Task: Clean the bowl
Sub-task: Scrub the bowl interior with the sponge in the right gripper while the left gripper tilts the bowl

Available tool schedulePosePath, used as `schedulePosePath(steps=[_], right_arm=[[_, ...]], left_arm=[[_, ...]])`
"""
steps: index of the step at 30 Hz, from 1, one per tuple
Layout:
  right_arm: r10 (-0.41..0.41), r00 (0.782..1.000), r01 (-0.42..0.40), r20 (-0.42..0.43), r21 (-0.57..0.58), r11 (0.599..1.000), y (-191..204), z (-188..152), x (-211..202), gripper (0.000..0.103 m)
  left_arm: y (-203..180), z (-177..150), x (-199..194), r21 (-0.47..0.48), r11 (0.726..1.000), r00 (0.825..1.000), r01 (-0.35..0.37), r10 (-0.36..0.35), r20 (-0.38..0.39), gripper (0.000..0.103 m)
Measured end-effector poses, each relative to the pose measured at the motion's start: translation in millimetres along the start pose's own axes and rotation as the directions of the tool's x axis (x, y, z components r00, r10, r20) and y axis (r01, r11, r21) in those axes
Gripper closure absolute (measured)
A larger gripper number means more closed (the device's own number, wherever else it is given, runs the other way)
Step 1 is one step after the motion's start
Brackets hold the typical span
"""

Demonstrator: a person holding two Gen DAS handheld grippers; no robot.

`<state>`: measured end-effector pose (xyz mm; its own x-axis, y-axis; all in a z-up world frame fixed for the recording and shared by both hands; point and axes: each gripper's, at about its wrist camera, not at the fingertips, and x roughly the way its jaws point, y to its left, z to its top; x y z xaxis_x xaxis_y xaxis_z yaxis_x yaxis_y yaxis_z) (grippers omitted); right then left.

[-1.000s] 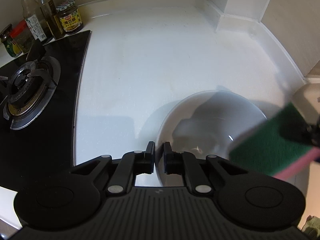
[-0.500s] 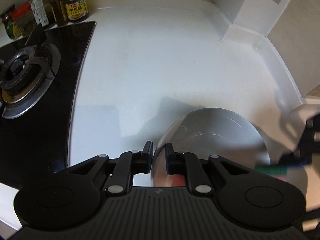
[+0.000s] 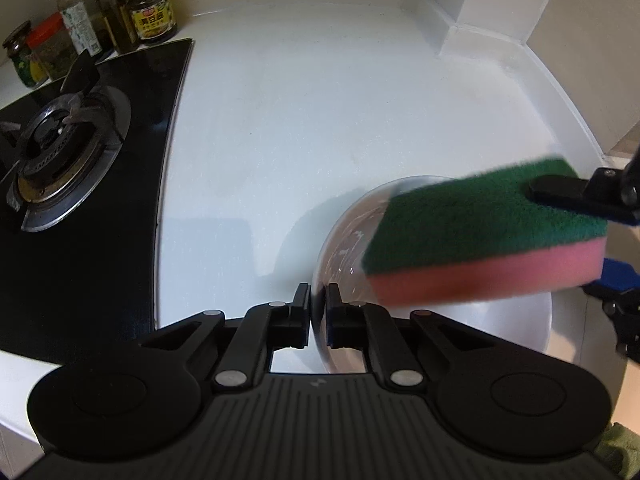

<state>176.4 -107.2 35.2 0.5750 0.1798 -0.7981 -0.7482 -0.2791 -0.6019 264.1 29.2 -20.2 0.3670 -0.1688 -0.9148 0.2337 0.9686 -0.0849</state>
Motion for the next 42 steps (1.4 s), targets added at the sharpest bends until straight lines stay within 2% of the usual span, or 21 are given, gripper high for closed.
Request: schedulePosePath(steps=[1, 2, 3, 5, 6, 8, 11, 13, 15, 17, 19, 21, 23, 27, 29, 30, 32, 35, 37, 40, 42], right_arm=[[-0.047, 0.999, 0.047, 0.003, -0.156, 0.987, 13, -1, -1, 0.078], [-0.079, 0.997, 0.077, 0.008, -0.319, 0.945, 24, -5, 1, 0.078], [-0.108, 0.994, 0.104, 0.018, -0.464, 0.880, 34, -9, 3, 0.078], [-0.142, 0.989, 0.137, 0.044, -0.636, 0.759, 45, -21, 5, 0.078], [-0.150, 0.987, 0.147, 0.055, -0.687, 0.712, 46, -25, 8, 0.078], [-0.150, 0.982, 0.184, 0.119, -0.800, 0.571, 48, -37, 12, 0.078], [-0.110, 0.977, 0.214, 0.184, -0.857, 0.468, 42, -40, 15, 0.078], [-0.074, 0.976, 0.218, 0.207, -0.873, 0.437, 37, -38, 16, 0.078], [-0.039, 0.977, 0.206, 0.210, -0.880, 0.428, 30, -35, 20, 0.078], [-0.051, 0.984, 0.178, 0.174, -0.883, 0.435, 28, -33, 23, 0.078], [-0.065, 0.992, 0.128, 0.110, -0.876, 0.465, 24, -33, 24, 0.079], [-0.061, 0.997, 0.075, 0.051, -0.860, 0.504, 19, -32, 26, 0.078], [-0.051, 0.999, 0.018, -0.013, -0.825, 0.565, 15, -24, 23, 0.079], [-0.014, 0.990, -0.097, -0.137, -0.764, 0.638, 15, -14, 19, 0.079], [0.042, 0.976, -0.178, -0.211, -0.680, 0.712, 14, -6, 13, 0.078], [0.065, 0.971, -0.203, -0.231, -0.646, 0.736, 16, -5, 7, 0.078], [0.169, 0.948, -0.287, -0.270, -0.493, 0.821, 9, 2, -2, 0.078], [0.295, 0.917, -0.368, -0.269, -0.282, 0.886, -6, 10, -11, 0.078], [0.365, 0.899, -0.406, -0.241, -0.150, 0.901, -16, 12, -16, 0.078], [0.455, 0.877, -0.454, -0.157, 0.045, 0.890, -31, 13, -22, 0.078], [0.499, 0.865, -0.478, -0.060, 0.206, 0.854, -47, 14, -19, 0.078]], left_arm=[[0, 1, 0, 0.008, 1.000, 1.000, 0.003, -0.003, -0.001, 0.098], [0, 1, 1, 0.014, 1.000, 1.000, 0.003, -0.003, 0.000, 0.098], [0, 1, 1, 0.021, 1.000, 1.000, 0.003, -0.003, 0.002, 0.098], [-1, 2, 1, 0.032, 0.999, 1.000, 0.003, -0.003, 0.005, 0.098], [-1, 3, 1, 0.037, 0.999, 1.000, 0.004, -0.004, 0.006, 0.098], [-1, 4, 2, 0.050, 0.999, 1.000, 0.005, -0.006, 0.007, 0.097], [-1, 5, 3, 0.070, 0.998, 1.000, 0.005, -0.006, 0.010, 0.097], [-2, 5, 3, 0.085, 0.996, 1.000, 0.004, -0.005, 0.012, 0.097], [-2, 4, 3, 0.098, 0.995, 1.000, 0.004, -0.005, 0.015, 0.097], [-2, 3, 3, 0.108, 0.994, 1.000, 0.004, -0.006, 0.019, 0.098], [-2, 3, 3, 0.114, 0.994, 1.000, 0.005, -0.007, 0.022, 0.098], [-1, 3, 4, 0.110, 0.994, 1.000, 0.007, -0.010, 0.024, 0.098], [0, 4, 5, 0.104, 0.995, 1.000, 0.008, -0.011, 0.028, 0.098], [1, 7, 6, 0.087, 0.996, 0.999, 0.007, -0.011, 0.045, 0.095], [0, 9, 7, 0.076, 0.997, 0.998, 0.002, -0.006, 0.055, 0.093], [0, 10, 8, 0.073, 0.997, 0.998, 0.000, -0.004, 0.059, 0.092], [-1, 12, 9, 0.062, 0.998, 0.998, -0.002, -0.002, 0.065, 0.091], [-4, 14, 11, 0.063, 0.998, 0.997, -0.015, 0.010, 0.082, 0.088], [-5, 17, 13, 0.062, 0.998, 0.996, -0.020, 0.015, 0.088, 0.087], [-6, 22, 16, 0.058, 0.998, 0.995, -0.033, 0.027, 0.100, 0.083], [-7, 26, 18, 0.058, 0.998, 0.994, -0.037, 0.031, 0.105, 0.080]])
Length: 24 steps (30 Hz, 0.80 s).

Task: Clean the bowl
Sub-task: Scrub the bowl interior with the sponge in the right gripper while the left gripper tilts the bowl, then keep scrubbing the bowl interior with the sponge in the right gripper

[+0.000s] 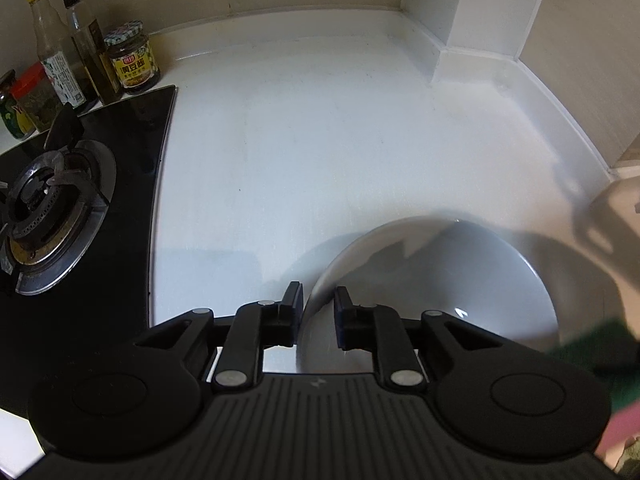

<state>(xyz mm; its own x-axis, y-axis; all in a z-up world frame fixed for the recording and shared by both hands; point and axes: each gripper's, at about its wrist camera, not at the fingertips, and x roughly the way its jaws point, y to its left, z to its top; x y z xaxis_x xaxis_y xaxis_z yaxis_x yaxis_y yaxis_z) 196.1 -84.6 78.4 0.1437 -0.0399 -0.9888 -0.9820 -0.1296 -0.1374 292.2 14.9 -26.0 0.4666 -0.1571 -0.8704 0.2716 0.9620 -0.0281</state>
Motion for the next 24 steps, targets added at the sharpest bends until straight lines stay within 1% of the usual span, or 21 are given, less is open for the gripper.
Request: schedulePosePath(steps=[1, 3, 5, 6, 7, 8, 10, 12, 15, 16, 18, 19, 21, 23, 24], right_arm=[[0.020, 0.999, -0.022, 0.034, 0.070, 0.997, -9, 0, 0, 0.078], [0.038, 0.994, -0.058, 0.100, 0.199, 0.978, -11, -12, -6, 0.078], [0.027, 0.987, -0.081, 0.160, 0.342, 0.936, -30, -13, 1, 0.078], [0.007, 0.987, -0.072, 0.162, 0.395, 0.916, -33, -17, 3, 0.078], [-0.027, 0.988, -0.041, 0.153, 0.426, 0.904, -34, -19, 5, 0.078], [-0.071, 0.988, 0.000, 0.139, 0.456, 0.890, -35, -22, 6, 0.078], [-0.124, 0.988, 0.063, 0.095, 0.482, 0.874, -35, -26, 11, 0.078], [-0.189, 0.981, 0.151, 0.043, 0.438, 0.886, -29, -26, 17, 0.078], [-0.240, 0.971, 0.217, 0.013, 0.383, 0.898, -23, -26, 22, 0.078], [-0.273, 0.962, 0.258, 0.003, 0.324, 0.910, -19, -24, 24, 0.078], [-0.346, 0.938, 0.343, -0.022, 0.216, 0.914, -13, -19, 29, 0.078], [-0.383, 0.923, 0.383, -0.019, 0.129, 0.915, -6, -15, 35, 0.078], [-0.432, 0.902, 0.432, -0.005, -0.032, 0.901, 5, -11, 46, 0.078], [-0.468, 0.883, 0.462, 0.016, -0.190, 0.866, 15, -11, 55, 0.078], [-0.485, 0.874, 0.474, 0.031, -0.277, 0.836, 20, -13, 61, 0.078]], left_arm=[[1, 2, 2, -0.001, 1.000, 1.000, 0.004, -0.004, 0.001, 0.080], [1, 6, 4, 0.002, 1.000, 1.000, 0.012, -0.012, 0.001, 0.080], [5, 10, 7, -0.019, 0.999, 0.999, 0.032, -0.032, -0.012, 0.081], [8, 12, 8, -0.031, 0.998, 0.998, 0.047, -0.047, -0.028, 0.083], [11, 14, 9, -0.044, 0.997, 0.997, 0.061, -0.063, -0.044, 0.084], [18, 14, 8, -0.080, 0.993, 0.994, 0.086, -0.091, -0.063, 0.085], [26, 13, 4, -0.108, 0.988, 0.987, 0.113, -0.125, -0.105, 0.085], [31, 7, -2, -0.128, 0.985, 0.979, 0.119, -0.138, -0.149, 0.085], [31, -8, -8, -0.161, 0.981, 0.968, 0.109, -0.141, -0.209, 0.085], [29, -12, -8, -0.169, 0.980, 0.965, 0.107, -0.143, -0.221, 0.085], [23, -25, -12, -0.191, 0.975, 0.962, 0.110, -0.152, -0.226, 0.085], [20, -28, -13, -0.193, 0.976, 0.963, 0.104, -0.147, -0.228, 0.085], [13, -32, -16, -0.180, 0.980, 0.968, 0.087, -0.126, -0.216, 0.085], [9, -34, -16, -0.151, 0.985, 0.976, 0.081, -0.109, -0.191, 0.086], [7, -32, -16, -0.131, 0.988, 0.977, 0.082, -0.105, -0.184, 0.087]])
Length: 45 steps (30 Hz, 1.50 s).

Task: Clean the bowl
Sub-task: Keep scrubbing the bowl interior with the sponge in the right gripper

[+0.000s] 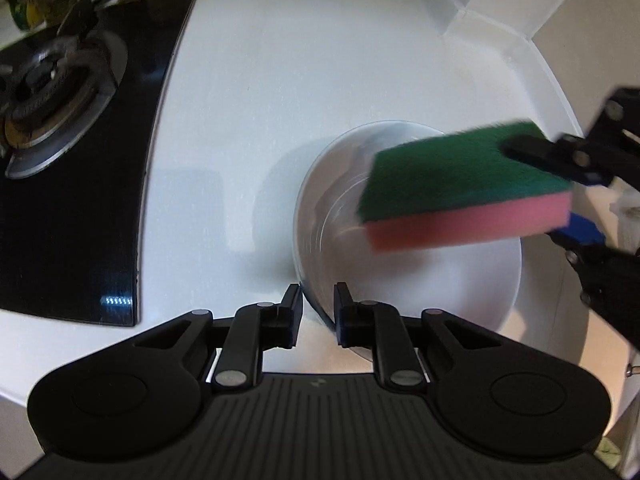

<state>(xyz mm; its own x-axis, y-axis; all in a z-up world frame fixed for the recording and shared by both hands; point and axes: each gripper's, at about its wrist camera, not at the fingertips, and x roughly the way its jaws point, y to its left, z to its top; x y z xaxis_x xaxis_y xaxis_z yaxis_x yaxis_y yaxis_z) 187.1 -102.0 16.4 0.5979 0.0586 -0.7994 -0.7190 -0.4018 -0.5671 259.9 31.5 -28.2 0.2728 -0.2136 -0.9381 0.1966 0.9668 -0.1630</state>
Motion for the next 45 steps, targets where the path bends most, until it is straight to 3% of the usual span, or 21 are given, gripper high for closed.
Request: schedulePosePath(steps=[1, 3, 4, 6, 9, 10, 15, 17, 21, 22, 25, 28, 30, 35, 36, 39, 40, 41, 43, 45], right_arm=[[-0.050, 0.998, 0.054, 0.029, -0.149, 0.987, 11, 2, 4, 0.078], [-0.114, 0.992, 0.126, 0.056, -0.313, 0.941, 25, 1, 13, 0.078], [-0.148, 0.986, 0.167, 0.076, -0.424, 0.890, 34, 0, 21, 0.079], [-0.190, 0.974, 0.226, 0.123, -0.531, 0.817, 44, -5, 29, 0.078], [-0.240, 0.967, 0.241, 0.089, -0.635, 0.734, 52, -13, 45, 0.079], [-0.244, 0.968, 0.219, 0.055, -0.654, 0.724, 53, -16, 51, 0.079], [-0.199, 0.979, 0.119, -0.053, -0.643, 0.757, 56, -12, 52, 0.079], [-0.123, 0.984, 0.028, -0.125, -0.578, 0.816, 52, -8, 44, 0.078], [0.049, 0.980, -0.119, -0.193, -0.369, 0.922, 39, -5, 25, 0.078], [0.122, 0.974, -0.170, -0.192, -0.256, 0.952, 31, -3, 20, 0.078], [0.280, 0.949, -0.283, -0.147, 0.000, 0.959, 15, -1, 9, 0.078], [0.409, 0.912, -0.385, -0.038, 0.264, 0.884, 0, -4, 1, 0.078], [0.462, 0.885, -0.444, 0.064, 0.418, 0.792, -10, -10, -2, 0.078], [0.476, 0.823, -0.547, 0.311, 0.663, 0.512, -31, -21, 10, 0.078], [0.466, 0.818, -0.553, 0.338, 0.684, 0.475, -31, -23, 13, 0.078], [0.397, 0.801, -0.569, 0.448, 0.775, 0.275, -25, -45, 21, 0.078], [0.373, 0.787, -0.580, 0.492, 0.796, 0.174, -20, -59, 24, 0.078], [0.357, 0.799, -0.562, 0.484, 0.813, 0.154, -14, -65, 24, 0.078], [0.338, 0.841, -0.498, 0.422, 0.848, 0.182, -6, -73, 20, 0.078], [0.324, 0.866, -0.458, 0.381, 0.865, 0.206, -1, -77, 16, 0.078]], left_arm=[[-1, 2, 1, 0.018, 1.000, 1.000, -0.008, 0.007, 0.005, 0.088], [-4, 8, 3, 0.068, 0.997, 0.999, -0.040, 0.039, 0.022, 0.092], [-6, 10, 4, 0.091, 0.994, 0.998, -0.055, 0.052, 0.028, 0.092], [-4, 17, 5, 0.131, 0.989, 0.997, -0.074, 0.070, 0.035, 0.094], [-4, 24, 6, 0.162, 0.984, 0.997, -0.077, 0.072, 0.035, 0.095], [-4, 25, 6, 0.164, 0.984, 0.997, -0.076, 0.071, 0.037, 0.095], [-4, 31, 13, 0.168, 0.982, 0.996, -0.082, 0.074, 0.058, 0.096], [-4, 34, 16, 0.156, 0.985, 0.996, -0.076, 0.066, 0.068, 0.096], [-5, 41, 19, 0.140, 0.987, 0.994, -0.081, 0.069, 0.088, 0.093], [-6, 43, 20, 0.137, 0.987, 0.993, -0.083, 0.071, 0.091, 0.092], [-11, 47, 22, 0.135, 0.986, 0.991, -0.096, 0.082, 0.104, 0.090], [-13, 51, 24, 0.128, 0.986, 0.989, -0.107, 0.093, 0.114, 0.088], [-13, 55, 25, 0.124, 0.986, 0.989, -0.108, 0.093, 0.117, 0.086], [-19, 60, 26, 0.127, 0.985, 0.987, -0.116, 0.100, 0.125, 0.080], [-18, 62, 26, 0.131, 0.985, 0.988, -0.113, 0.097, 0.120, 0.080], [-11, 71, 24, 0.093, 0.993, 0.994, -0.075, 0.067, 0.088, 0.081], [-7, 72, 22, 0.074, 0.996, 0.996, -0.059, 0.053, 0.077, 0.081], [-5, 71, 19, 0.066, 0.996, 0.996, -0.054, 0.048, 0.079, 0.083], [-3, 68, 11, 0.057, 0.997, 0.995, -0.050, 0.045, 0.086, 0.084], [0, 61, 2, 0.038, 0.998, 0.995, -0.044, 0.040, 0.088, 0.084]])
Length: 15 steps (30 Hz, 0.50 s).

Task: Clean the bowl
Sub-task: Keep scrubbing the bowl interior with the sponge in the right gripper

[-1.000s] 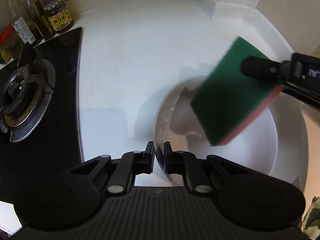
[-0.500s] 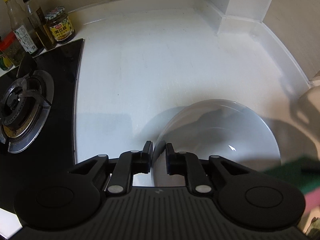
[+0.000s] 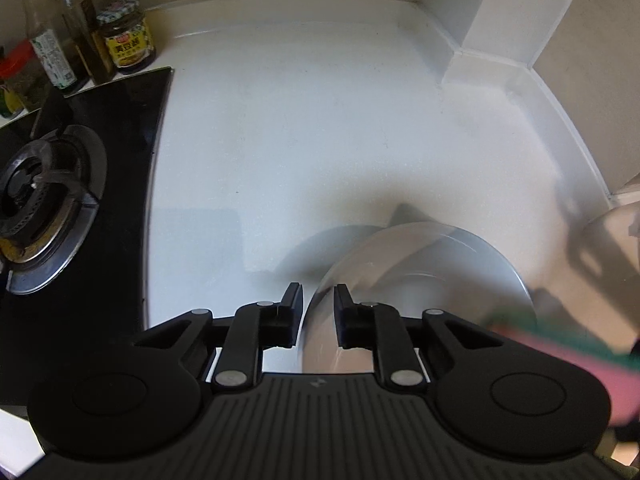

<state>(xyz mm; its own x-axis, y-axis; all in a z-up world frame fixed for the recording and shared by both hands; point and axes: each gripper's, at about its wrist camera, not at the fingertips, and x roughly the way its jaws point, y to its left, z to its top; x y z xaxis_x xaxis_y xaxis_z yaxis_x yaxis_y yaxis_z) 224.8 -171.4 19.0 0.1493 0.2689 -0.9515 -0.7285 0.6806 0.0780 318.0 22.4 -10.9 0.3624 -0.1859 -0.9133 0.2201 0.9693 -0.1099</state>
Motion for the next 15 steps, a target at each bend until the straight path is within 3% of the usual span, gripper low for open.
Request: schedulePosePath(steps=[3, 5, 8, 10, 12, 15], right_arm=[[-0.136, 0.990, 0.138, 0.023, -0.084, 0.987, 4, -5, -3, 0.078], [-0.227, 0.972, 0.234, 0.058, -0.196, 0.952, 13, -4, 0, 0.078], [-0.279, 0.957, 0.288, 0.074, -0.326, 0.900, 20, 6, 14, 0.078], [-0.315, 0.946, 0.317, 0.076, -0.415, 0.853, 25, 12, 26, 0.078], [-0.337, 0.939, 0.326, 0.072, -0.508, 0.797, 31, 16, 38, 0.078], [-0.373, 0.924, 0.329, 0.079, -0.661, 0.674, 34, 22, 50, 0.078]], left_arm=[[2, -13, -10, -0.027, 1.000, 1.000, -0.001, 0.000, -0.016, 0.084], [4, -22, -10, -0.048, 0.999, 0.998, 0.001, -0.003, -0.055, 0.084], [4, -37, -3, -0.073, 0.997, 0.994, 0.006, -0.014, -0.107, 0.085], [3, -45, 2, -0.090, 0.996, 0.992, 0.010, -0.021, -0.121, 0.086], [-1, -50, 0, -0.081, 0.997, 0.996, -0.007, 0.000, -0.089, 0.086], [-2, -48, 0, -0.067, 0.998, 0.996, -0.008, 0.003, -0.086, 0.086]])
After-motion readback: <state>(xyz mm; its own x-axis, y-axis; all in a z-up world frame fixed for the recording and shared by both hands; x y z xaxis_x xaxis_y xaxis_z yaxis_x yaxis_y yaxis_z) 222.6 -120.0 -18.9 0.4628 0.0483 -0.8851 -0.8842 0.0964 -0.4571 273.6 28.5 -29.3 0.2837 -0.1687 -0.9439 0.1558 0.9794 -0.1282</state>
